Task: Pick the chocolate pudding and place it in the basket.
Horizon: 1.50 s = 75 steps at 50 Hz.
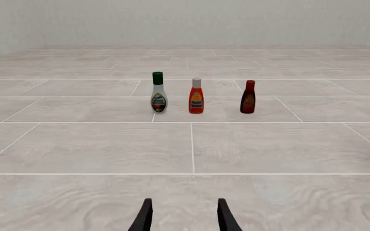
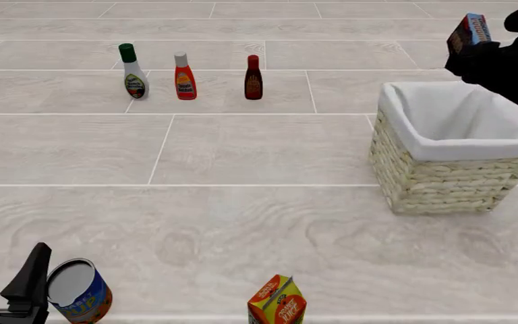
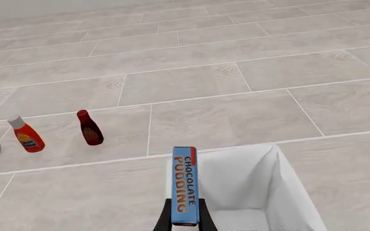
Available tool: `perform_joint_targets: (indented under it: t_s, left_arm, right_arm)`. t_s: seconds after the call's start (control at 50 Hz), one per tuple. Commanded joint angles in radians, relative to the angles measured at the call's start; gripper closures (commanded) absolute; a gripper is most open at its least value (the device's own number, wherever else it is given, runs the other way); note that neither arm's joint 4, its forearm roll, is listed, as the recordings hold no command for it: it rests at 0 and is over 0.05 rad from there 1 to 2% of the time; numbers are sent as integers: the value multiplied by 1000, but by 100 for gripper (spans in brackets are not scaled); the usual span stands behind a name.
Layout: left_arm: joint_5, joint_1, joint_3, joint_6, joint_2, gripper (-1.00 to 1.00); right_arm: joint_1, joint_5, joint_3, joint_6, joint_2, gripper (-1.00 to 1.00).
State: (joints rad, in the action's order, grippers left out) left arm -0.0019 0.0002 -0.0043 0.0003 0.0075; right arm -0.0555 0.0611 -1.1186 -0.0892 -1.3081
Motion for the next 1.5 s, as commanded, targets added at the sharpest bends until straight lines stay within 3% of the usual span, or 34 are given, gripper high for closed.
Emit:
perform_joint_targets:
  t_s: [0.02, 0.6, 0.86, 1.5]
  left_arm:
    - [0, 0, 0, 0, 0, -100]
    - [0, 2, 0, 1, -1, -100]
    - [0, 0, 0, 0, 0, -100]
    - [0, 0, 0, 0, 0, -100]
  right_arm:
    - [-35, 19, -19, 7, -12, 100]
    - [-73, 183, -146, 63, -67, 100]
    - [-86, 246, -190, 50, -115, 100]
    - [-106, 265, -187, 42, -160, 100]
